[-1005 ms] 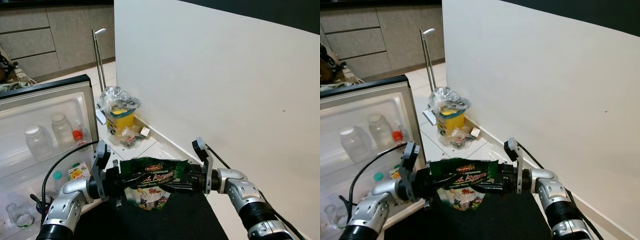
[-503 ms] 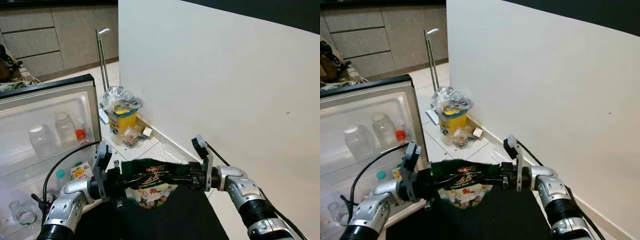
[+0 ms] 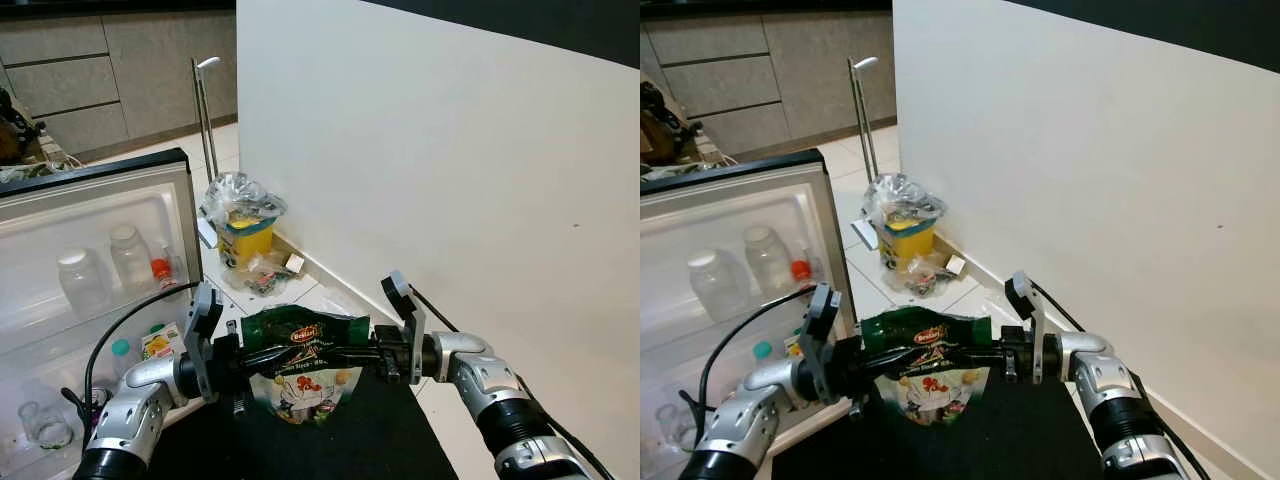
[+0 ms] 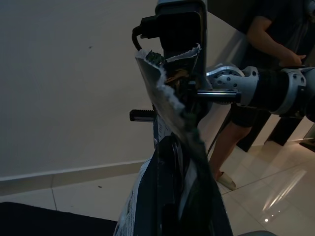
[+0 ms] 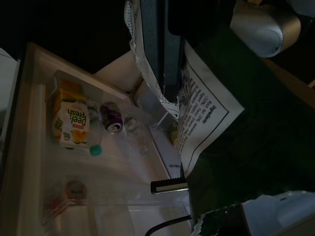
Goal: Restocking fridge
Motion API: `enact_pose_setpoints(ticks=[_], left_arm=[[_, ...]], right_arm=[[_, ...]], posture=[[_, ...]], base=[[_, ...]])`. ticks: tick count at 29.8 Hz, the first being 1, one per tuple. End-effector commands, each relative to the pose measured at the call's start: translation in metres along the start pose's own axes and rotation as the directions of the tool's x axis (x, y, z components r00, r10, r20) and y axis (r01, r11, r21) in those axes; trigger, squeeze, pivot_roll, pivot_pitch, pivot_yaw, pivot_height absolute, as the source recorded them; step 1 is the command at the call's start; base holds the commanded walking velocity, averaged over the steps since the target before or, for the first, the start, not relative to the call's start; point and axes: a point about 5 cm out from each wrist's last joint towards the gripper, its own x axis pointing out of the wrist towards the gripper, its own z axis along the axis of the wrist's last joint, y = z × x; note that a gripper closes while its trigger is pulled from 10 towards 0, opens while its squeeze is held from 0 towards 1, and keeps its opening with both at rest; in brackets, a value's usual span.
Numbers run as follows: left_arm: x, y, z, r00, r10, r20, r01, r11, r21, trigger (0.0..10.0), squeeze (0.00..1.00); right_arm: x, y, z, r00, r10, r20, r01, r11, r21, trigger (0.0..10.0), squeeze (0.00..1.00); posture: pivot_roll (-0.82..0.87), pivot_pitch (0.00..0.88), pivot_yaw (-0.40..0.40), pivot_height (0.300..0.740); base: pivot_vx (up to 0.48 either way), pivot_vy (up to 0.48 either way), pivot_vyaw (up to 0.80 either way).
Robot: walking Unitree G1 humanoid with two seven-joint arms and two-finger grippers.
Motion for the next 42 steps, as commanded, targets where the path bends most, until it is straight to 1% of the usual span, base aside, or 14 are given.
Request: enact_pose_setpoints(ticks=[1,2,8,19,29,30,31,32,34,35,36,38,39,42], left_arm=[[0.001,0.003,0.001,1.0,0.01,-0.006,-0.01,1.0,-0.006,10.0,0.72],[0.001,0.003,0.0,1.0,0.015,-0.009,-0.015,1.0,-0.018,10.0,1.0],[0.0,0.005,-0.002,0.999,0.032,-0.011,-0.032,0.999,-0.029,10.0,1.0],[-0.023,0.014,-0.033,0.977,0.196,-0.08,-0.204,0.974,-0.1,10.0,1.0],[-0.059,0.018,-0.081,0.852,0.479,-0.21,-0.515,0.839,-0.175,10.0,1.0],[-0.064,0.019,-0.089,0.805,0.542,-0.242,-0.585,0.793,-0.17,10.0,1.0],[-0.068,0.019,-0.094,0.77,0.581,-0.263,-0.629,0.759,-0.166,10.0,1.0],[-0.071,0.02,-0.098,0.729,0.625,-0.279,-0.676,0.721,-0.151,10.0,1.0],[-0.081,0.02,-0.107,0.631,0.71,-0.313,-0.77,0.622,-0.139,10.0,1.0],[-0.085,0.018,-0.111,0.593,0.734,-0.33,-0.8,0.585,-0.136,10.0,0.42],[-0.088,0.017,-0.115,0.562,0.749,-0.351,-0.822,0.554,-0.134,10.0,0.0],[-0.092,0.014,-0.119,0.533,0.761,-0.37,-0.841,0.526,-0.128,10.0,0.0],[-0.096,0.011,-0.126,0.489,0.776,-0.4,-0.867,0.484,-0.12,10.0,0.0],[-0.099,0.007,-0.132,0.446,0.788,-0.424,-0.889,0.443,-0.113,10.0,0.0]], right_arm=[[-0.004,-0.003,-0.001,0.999,-0.04,-0.01,0.04,0.999,-0.001,0.0,0.0],[-0.004,-0.003,-0.001,0.999,-0.041,-0.01,0.041,0.999,-0.001,0.0,0.0],[-0.006,-0.003,-0.001,0.999,-0.044,-0.007,0.044,0.999,0.0,0.0,0.0],[-0.016,-0.009,-0.008,0.99,-0.136,-0.03,0.137,0.991,0.006,0.0,0.0],[-0.036,-0.02,-0.015,0.948,-0.319,-0.013,0.319,0.948,-0.01,0.0,0.0],[-0.037,-0.022,-0.014,0.94,-0.34,0.001,0.34,0.94,-0.018,3.9,0.0],[-0.037,-0.023,-0.013,0.935,-0.354,0.011,0.354,0.935,-0.023,3.9,0.0],[-0.037,-0.023,-0.013,0.934,-0.357,0.019,0.358,0.934,-0.015,10.0,0.0],[-0.036,-0.024,-0.013,0.928,-0.371,0.009,0.371,0.928,-0.023,10.0,0.0],[-0.036,-0.025,-0.014,0.926,-0.379,0.002,0.378,0.925,-0.028,10.0,0.0],[-0.035,-0.025,-0.015,0.924,-0.382,-0.002,0.382,0.924,-0.033,10.0,0.0],[-0.034,-0.025,-0.015,0.924,-0.382,-0.007,0.381,0.923,-0.046,10.0,0.0],[-0.033,-0.024,-0.016,0.927,-0.374,-0.002,0.373,0.926,-0.056,10.0,0.0],[-0.032,-0.024,-0.016,0.932,-0.364,0.007,0.363,0.93,-0.057,10.0,0.0]], posture=[[-0.1,0.0,-0.089,0.74],[-0.1,0.0,-0.089,0.74],[-0.1,0.0,-0.089,0.74],[-0.1,0.0,-0.086,0.74],[-0.1,0.0,-0.084,0.74],[-0.1,0.0,-0.084,0.74],[-0.1,0.0,-0.084,0.74],[-0.1,0.0,-0.084,0.74],[-0.1,0.0,-0.084,0.74],[-0.1,0.0,-0.084,0.74],[-0.1,0.0,-0.084,0.74],[-0.1,0.0,-0.084,0.74],[-0.1,0.0,-0.084,0.74],[-0.1,0.0,-0.084,0.74]], base=[[0.0,0.0,0.0],[0.0,0.0,0.0],[0.0,0.0,0.0],[0.0,0.0,0.0],[0.0,0.0,0.0],[0.0,0.0,0.0],[0.0,0.0,0.0],[0.0,0.0,0.0],[0.0,0.0,0.0],[0.0,0.0,0.0],[0.0,0.0,0.0],[0.0,0.0,0.0],[0.0,0.0,0.0],[0.0,0.0,0.24]])
